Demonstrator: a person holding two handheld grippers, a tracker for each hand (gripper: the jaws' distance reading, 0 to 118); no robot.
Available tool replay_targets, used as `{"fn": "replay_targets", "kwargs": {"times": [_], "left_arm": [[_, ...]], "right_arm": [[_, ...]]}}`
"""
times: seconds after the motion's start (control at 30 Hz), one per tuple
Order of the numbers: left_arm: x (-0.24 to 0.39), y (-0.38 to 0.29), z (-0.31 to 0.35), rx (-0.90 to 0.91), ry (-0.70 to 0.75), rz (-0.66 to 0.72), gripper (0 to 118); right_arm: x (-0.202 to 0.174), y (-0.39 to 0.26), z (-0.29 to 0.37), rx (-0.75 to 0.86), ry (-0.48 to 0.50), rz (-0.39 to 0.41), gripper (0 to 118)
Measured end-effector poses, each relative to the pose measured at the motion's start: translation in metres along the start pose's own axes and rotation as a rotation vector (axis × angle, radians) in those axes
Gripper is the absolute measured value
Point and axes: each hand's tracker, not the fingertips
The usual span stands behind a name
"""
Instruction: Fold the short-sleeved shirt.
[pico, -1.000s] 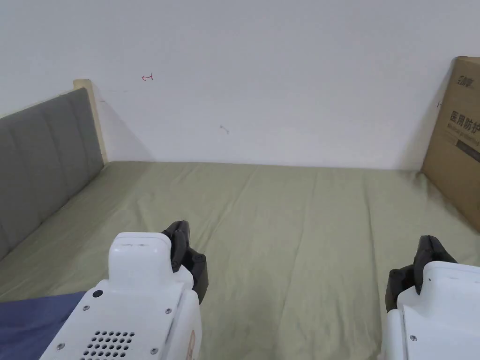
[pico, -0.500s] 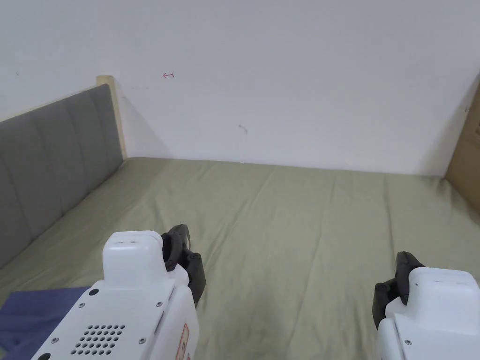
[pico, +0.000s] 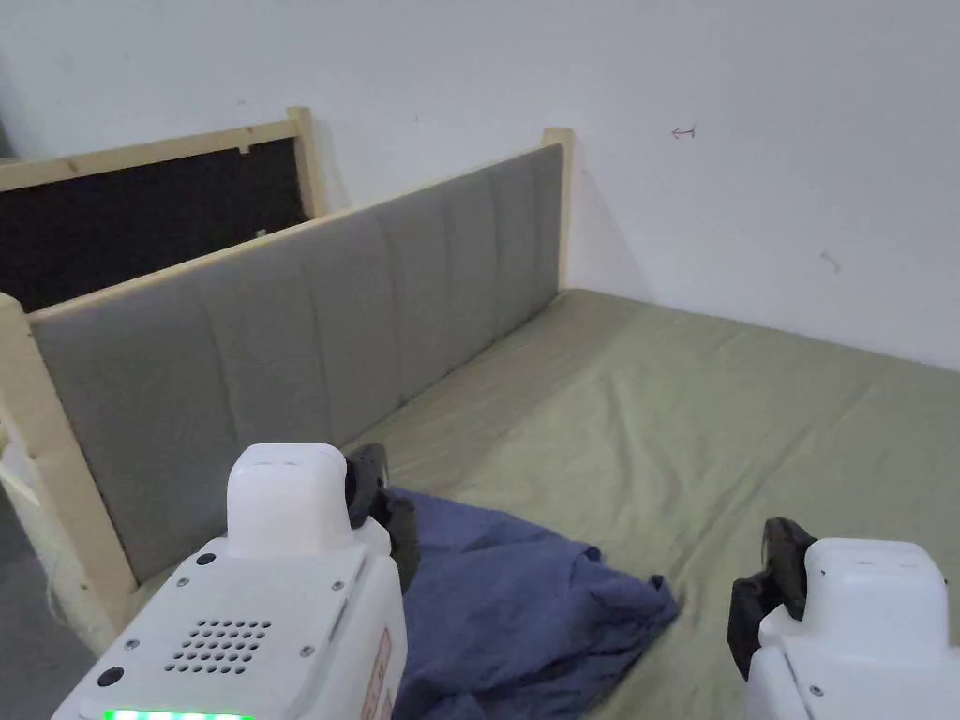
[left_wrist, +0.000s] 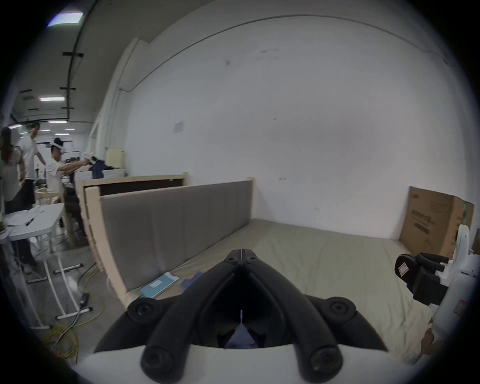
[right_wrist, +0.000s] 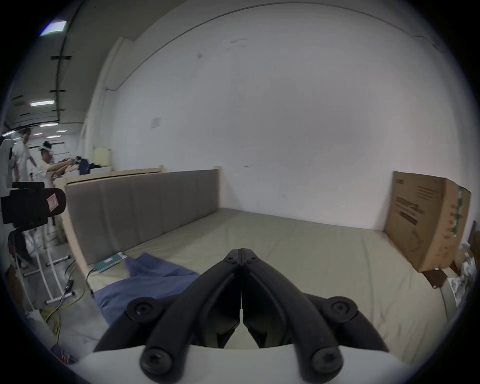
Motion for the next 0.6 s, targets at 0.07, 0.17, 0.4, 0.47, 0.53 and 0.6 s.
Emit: {"fn": "replay_targets", "kwargs": {"times": [0.07, 0.17, 0.4, 0.47, 0.53, 0.6], "left_arm": [[-0.009, -0.008, -0.012, -0.052, 0.005, 0.024, 0], [-0.013, -0.029, -0.045, -0.182, -0.020, 0.026, 0], [-0.006, -0.121, -0.139, -0.529, -0.139, 0.111, 113], [0.001, -0.140, -0.157, -0.628, -0.081, 0.116, 112], [0.009, -0.163, -0.169, -0.685, -0.123, 0.103, 112], [0.022, -0.184, -0.187, -0.789, -0.143, 0.076, 112]], "right_arm": [[-0.009, -0.003, -0.003, -0.010, 0.006, 0.026, 0], [-0.013, -0.009, -0.010, -0.044, 0.010, 0.031, 0], [0.014, -0.025, -0.026, -0.156, -0.045, -0.041, 0], [0.021, -0.030, -0.032, -0.183, -0.067, -0.050, 0], [0.027, -0.035, -0.037, -0.212, -0.079, -0.067, 0], [0.032, -0.042, -0.043, -0.248, -0.088, -0.090, 0]]}}
